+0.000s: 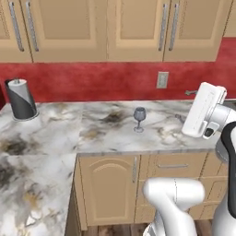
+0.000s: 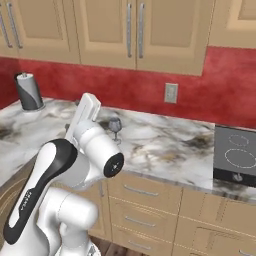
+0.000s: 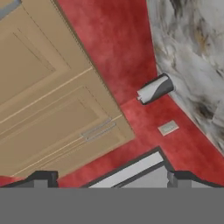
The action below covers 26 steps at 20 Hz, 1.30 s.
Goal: Retrieve the wine glasses from the counter and place one next to each plate.
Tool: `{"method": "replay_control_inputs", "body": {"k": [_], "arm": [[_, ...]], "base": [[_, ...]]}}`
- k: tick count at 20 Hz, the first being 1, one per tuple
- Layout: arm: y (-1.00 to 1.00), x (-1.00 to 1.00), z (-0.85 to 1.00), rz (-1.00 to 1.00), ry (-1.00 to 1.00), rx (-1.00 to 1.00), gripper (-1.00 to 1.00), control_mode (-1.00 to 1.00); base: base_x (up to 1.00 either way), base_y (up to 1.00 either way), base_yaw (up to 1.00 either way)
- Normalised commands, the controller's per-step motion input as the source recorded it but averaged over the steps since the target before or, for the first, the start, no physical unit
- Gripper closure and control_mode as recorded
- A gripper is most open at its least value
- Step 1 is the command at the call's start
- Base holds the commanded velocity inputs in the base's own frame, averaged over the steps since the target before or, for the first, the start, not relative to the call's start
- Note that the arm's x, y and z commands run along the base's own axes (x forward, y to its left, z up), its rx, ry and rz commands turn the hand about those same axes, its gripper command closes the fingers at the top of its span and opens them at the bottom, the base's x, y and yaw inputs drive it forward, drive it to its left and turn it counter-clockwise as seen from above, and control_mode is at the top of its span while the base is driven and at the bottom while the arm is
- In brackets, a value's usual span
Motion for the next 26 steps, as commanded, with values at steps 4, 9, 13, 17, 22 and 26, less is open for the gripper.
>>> {"method": "replay_control_inputs", "body": {"k": [4, 9, 13, 17, 22, 26], "arm": [[0.0, 0.0, 0.0, 0.0, 0.0, 0.0, -1.0, 1.0], [0.0, 0.0, 0.0, 0.0, 0.0, 0.0, -1.0, 1.0], [0.0, 0.0, 0.0, 0.0, 0.0, 0.0, -1.0, 1.0], [0.0, 0.0, 0.0, 0.0, 0.0, 0.0, -1.0, 1.0], [0.0, 0.0, 0.0, 0.0, 0.0, 0.0, -1.0, 1.0], [0.0, 0.0, 0.0, 0.0, 0.0, 0.0, -1.0, 1.0]], "base": [[0.33, -0.21, -0.28], [0.49, 0.07, -0.27], [0.78, 0.42, -0.03], [0.8, 0.29, -0.01], [0.05, 0.0, 0.12], [0.05, 0.0, 0.32]]}}
